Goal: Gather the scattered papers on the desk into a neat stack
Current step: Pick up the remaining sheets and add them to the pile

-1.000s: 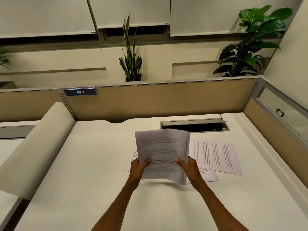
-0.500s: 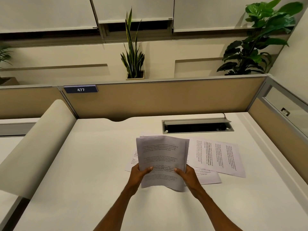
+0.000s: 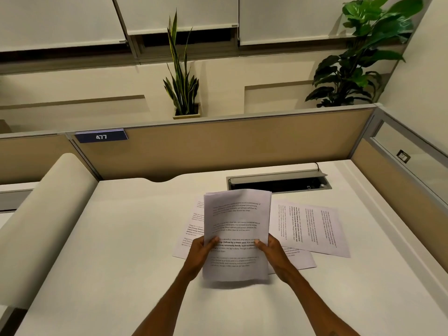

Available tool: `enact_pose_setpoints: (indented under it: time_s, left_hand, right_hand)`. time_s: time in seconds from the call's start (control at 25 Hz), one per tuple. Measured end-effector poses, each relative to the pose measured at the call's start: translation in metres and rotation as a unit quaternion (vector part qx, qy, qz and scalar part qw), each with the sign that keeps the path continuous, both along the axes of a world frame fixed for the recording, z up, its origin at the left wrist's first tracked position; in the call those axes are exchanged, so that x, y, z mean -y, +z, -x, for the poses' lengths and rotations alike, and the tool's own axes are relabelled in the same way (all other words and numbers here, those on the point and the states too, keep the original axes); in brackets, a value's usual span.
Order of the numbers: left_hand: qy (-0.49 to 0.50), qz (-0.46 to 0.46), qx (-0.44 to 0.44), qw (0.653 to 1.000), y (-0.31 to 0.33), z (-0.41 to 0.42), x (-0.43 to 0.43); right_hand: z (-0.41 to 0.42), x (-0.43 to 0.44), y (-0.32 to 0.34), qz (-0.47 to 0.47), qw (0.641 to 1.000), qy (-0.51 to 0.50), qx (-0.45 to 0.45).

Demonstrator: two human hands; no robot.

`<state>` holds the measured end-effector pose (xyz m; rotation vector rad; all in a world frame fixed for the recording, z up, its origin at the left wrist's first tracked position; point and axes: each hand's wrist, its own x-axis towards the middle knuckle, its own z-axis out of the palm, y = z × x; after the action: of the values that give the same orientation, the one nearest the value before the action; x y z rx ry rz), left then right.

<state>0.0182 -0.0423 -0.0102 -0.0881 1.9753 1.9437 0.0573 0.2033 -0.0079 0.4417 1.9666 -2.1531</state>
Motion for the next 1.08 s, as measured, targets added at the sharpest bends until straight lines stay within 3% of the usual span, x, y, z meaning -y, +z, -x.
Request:
enact_pose_setpoints:
  time_s: [0.16, 0.28, 0.4, 0.56, 0.84, 1.08]
  left_hand:
    - [-0.002, 0.011, -0.012, 1.000, -0.001, 0.005, -0.019]
    - [0.005, 0.021, -0.013, 1.000, -0.002, 0.011, -0.027]
    - [0.011, 0.027, -0.007, 1.000, -0.003, 0.016, -0.031]
    - [0.010, 0.038, 0.000, 0.999, -0.004, 0.016, -0.038]
    - [-0.002, 0.055, 0.004, 0.999, -0.006, 0.024, -0.057]
    - [-0.006, 0.061, 0.006, 0.998, -0.006, 0.023, -0.069]
  right_hand:
    - [0.004, -0.024, -0.012, -0.034, 0.992, -0.115, 0.027]
    - [0.000, -0.065, -0.030, -0.235, 0.921, -0.288, 0.116]
    - [-0.006, -0.106, -0.041, -0.327, 0.866, -0.311, 0.216]
    - [-0.009, -0.129, -0.047, -0.347, 0.842, -0.309, 0.276]
    - [-0.003, -0.157, -0.052, -0.342, 0.823, -0.337, 0.303]
    - [0.003, -0.164, -0.050, -0.319, 0.836, -0.338, 0.293]
